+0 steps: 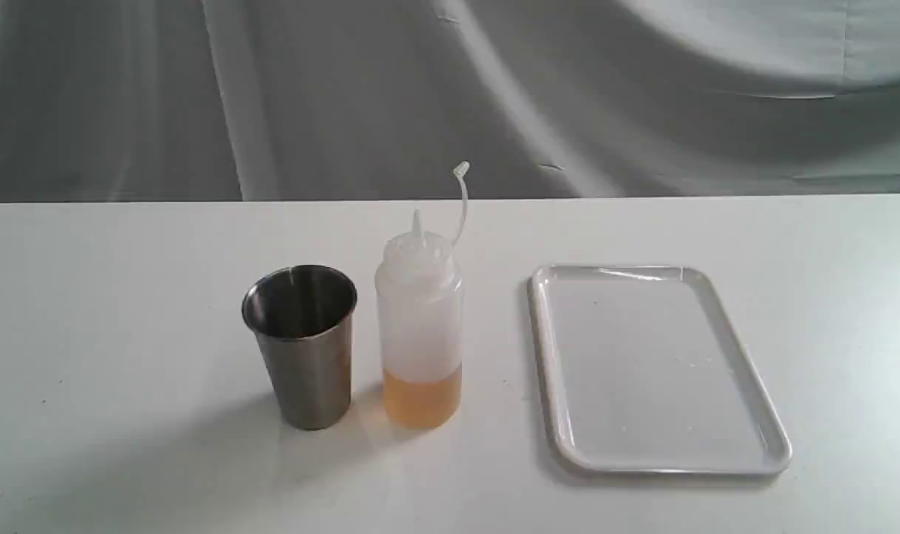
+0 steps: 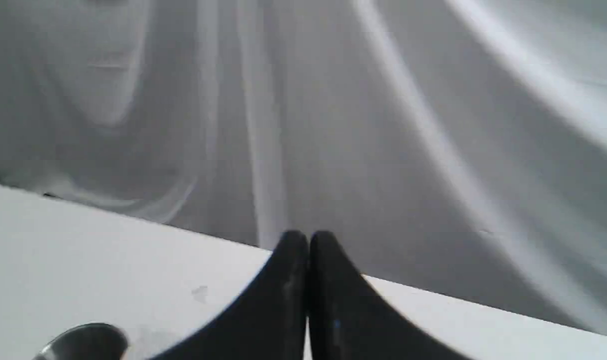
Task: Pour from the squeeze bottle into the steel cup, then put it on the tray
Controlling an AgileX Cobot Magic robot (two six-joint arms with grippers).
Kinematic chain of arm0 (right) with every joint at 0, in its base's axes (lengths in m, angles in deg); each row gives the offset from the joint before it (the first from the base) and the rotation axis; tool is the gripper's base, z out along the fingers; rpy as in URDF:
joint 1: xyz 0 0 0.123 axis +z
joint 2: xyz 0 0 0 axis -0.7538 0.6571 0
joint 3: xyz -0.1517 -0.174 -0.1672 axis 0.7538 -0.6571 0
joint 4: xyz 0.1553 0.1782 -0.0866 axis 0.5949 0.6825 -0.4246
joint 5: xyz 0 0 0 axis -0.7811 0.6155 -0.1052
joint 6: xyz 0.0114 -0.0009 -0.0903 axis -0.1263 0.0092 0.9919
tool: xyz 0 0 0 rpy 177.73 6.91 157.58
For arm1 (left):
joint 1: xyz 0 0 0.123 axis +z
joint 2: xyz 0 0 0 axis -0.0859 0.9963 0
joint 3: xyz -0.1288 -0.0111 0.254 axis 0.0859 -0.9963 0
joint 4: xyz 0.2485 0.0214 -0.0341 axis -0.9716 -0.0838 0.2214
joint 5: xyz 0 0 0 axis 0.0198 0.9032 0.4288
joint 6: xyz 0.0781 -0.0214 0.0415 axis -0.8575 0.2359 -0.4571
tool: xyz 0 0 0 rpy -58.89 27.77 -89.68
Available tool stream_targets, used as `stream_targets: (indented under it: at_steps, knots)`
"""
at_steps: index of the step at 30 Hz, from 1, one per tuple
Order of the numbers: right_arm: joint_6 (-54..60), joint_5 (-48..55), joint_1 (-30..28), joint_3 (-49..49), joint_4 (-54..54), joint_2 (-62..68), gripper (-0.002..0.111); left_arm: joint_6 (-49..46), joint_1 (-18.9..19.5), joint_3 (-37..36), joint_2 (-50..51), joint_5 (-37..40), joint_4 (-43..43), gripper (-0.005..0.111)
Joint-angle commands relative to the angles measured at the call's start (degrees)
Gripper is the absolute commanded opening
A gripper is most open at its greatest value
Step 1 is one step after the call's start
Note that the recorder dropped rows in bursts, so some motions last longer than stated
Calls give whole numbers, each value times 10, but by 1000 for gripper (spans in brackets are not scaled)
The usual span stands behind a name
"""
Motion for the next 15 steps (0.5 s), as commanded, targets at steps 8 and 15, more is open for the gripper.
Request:
stream_targets:
  at_steps: [8, 15]
  knots:
    - [6, -127, 189, 6, -8, 181, 0, 0, 1, -3, 3, -6, -2, 8]
    - [6, -175, 213, 6, 10, 269, 0, 0, 1, -3, 3, -6, -2, 8]
